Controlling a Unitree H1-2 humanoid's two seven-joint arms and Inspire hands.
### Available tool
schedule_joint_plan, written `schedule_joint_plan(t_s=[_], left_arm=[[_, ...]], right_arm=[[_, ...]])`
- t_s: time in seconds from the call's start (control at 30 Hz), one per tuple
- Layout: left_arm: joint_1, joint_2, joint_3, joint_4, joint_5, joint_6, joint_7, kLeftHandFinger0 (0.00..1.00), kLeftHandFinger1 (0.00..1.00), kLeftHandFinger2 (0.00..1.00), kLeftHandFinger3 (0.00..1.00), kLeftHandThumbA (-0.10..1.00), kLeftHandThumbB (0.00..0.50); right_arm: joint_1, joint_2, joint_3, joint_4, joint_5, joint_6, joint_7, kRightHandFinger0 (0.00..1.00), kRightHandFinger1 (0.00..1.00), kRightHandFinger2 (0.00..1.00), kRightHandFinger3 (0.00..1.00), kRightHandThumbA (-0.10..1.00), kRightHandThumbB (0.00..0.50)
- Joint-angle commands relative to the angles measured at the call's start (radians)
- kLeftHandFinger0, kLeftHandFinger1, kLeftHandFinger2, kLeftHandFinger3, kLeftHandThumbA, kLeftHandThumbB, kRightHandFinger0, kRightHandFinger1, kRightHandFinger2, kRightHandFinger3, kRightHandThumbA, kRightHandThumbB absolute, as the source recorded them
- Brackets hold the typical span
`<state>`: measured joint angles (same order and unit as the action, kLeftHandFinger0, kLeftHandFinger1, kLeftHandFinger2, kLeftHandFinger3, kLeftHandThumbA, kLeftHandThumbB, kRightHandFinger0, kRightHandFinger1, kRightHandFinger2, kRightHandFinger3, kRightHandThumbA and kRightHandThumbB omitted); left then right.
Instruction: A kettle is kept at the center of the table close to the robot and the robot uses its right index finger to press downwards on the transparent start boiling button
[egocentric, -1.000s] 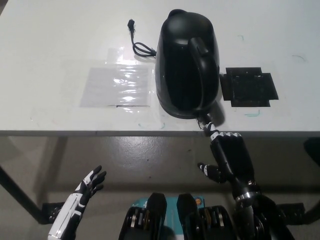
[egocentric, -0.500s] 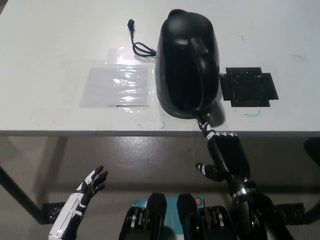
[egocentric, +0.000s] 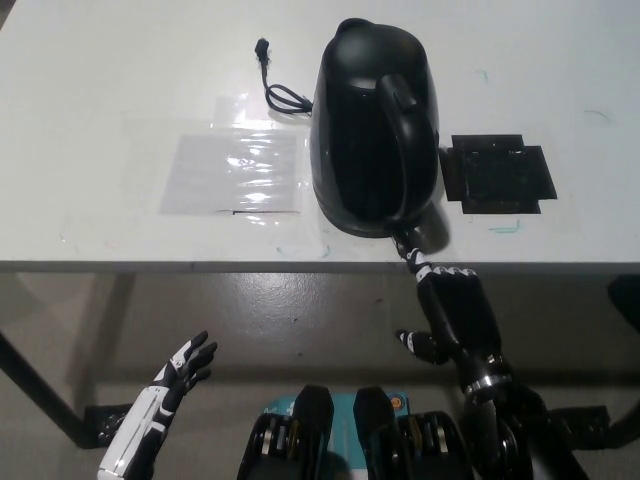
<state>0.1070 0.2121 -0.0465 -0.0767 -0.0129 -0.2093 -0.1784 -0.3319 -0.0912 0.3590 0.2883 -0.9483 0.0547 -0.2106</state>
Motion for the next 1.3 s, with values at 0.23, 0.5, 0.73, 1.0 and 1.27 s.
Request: schedule_joint_plan(t_s=[0.23, 0.5, 0.73, 1.0, 1.27], left_arm=[[-0.012, 0.01, 0.002, -0.031, -0.008, -0.033, -0.011, 1.0, 1.0, 1.0, 1.0, 1.0, 0.401], [-0.011, 0.015, 0.003, -0.036, -0.006, -0.031, -0.014, 1.0, 1.0, 1.0, 1.0, 1.0, 0.4], [0.0, 0.012, 0.0, -0.038, -0.007, -0.029, -0.015, 1.0, 1.0, 1.0, 1.0, 1.0, 0.403], [0.003, 0.011, 0.0, -0.034, -0.001, -0.038, -0.013, 1.0, 1.0, 1.0, 1.0, 1.0, 0.404], [0.001, 0.015, -0.003, -0.035, 0.0, -0.038, -0.016, 1.0, 1.0, 1.0, 1.0, 1.0, 0.395]], right_arm=[[-0.051, -0.006, -0.012, 0.012, 0.02, 0.021, -0.021, 0.0, 0.0, 0.0, 1.0, 1.0, 0.291], [-0.067, -0.003, -0.009, 0.042, 0.021, 0.025, -0.025, 0.0, 0.0, 0.0, 1.0, 1.0, 0.293], [-0.063, -0.001, -0.007, 0.041, 0.022, 0.03, -0.02, 0.0, 0.0, 0.0, 1.0, 1.0, 0.294], [-0.068, 0.0, 0.0, 0.052, 0.015, 0.026, -0.031, 0.0, 0.0, 0.0, 1.0, 1.0, 0.295], [-0.067, 0.003, 0.005, 0.052, 0.015, 0.028, -0.025, 0.0, 0.0, 0.0, 1.0, 1.0, 0.303]])
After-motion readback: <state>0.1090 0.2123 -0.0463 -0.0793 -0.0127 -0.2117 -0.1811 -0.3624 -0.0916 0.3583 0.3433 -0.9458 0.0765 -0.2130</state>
